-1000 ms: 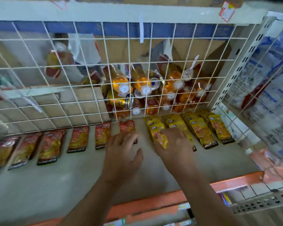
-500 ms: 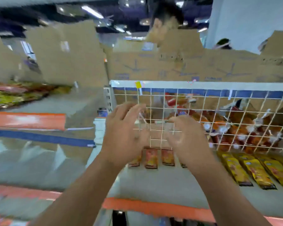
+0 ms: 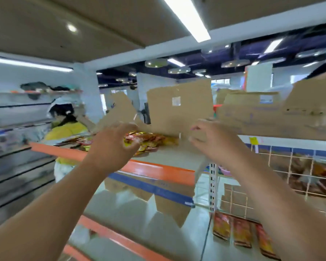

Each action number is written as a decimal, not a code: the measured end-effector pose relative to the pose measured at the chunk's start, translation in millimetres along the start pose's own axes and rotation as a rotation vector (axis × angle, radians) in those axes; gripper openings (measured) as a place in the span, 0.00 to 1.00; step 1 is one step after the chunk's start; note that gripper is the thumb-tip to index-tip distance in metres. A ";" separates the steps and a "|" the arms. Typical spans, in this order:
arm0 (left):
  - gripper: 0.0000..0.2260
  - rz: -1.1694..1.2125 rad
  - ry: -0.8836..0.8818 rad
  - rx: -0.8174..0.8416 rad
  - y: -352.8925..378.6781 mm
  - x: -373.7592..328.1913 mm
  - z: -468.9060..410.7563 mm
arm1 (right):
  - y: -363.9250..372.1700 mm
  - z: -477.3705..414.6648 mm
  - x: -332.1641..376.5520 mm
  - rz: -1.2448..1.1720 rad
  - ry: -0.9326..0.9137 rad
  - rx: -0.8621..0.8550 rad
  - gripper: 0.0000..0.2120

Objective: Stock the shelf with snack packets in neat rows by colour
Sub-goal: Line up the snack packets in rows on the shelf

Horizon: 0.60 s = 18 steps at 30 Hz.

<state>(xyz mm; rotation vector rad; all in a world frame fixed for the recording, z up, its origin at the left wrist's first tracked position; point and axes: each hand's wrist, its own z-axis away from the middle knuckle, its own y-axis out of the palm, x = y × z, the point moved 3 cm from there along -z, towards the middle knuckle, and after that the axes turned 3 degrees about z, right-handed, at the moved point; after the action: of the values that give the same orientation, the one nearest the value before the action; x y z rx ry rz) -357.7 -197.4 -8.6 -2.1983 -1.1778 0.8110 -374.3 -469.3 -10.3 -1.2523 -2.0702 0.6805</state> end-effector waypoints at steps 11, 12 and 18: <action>0.20 -0.187 -0.196 0.538 62.8 84.9 -88.3 | 120.7 -137.4 -26.2 0.137 -0.028 0.405 0.10; 0.22 -0.195 -0.188 0.567 69.9 91.2 -94.9 | 132.1 -146.5 -29.1 0.158 -0.043 0.446 0.09; 0.32 -0.292 -0.113 0.772 96.5 116.9 -117.9 | 180.4 -171.4 -32.0 0.353 -0.112 0.693 0.13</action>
<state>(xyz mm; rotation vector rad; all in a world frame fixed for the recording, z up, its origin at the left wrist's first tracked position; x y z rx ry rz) -169.3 -163.1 -23.0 -1.3379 -0.9768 1.0483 -132.8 -403.7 -27.7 -1.1714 -1.4759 1.4998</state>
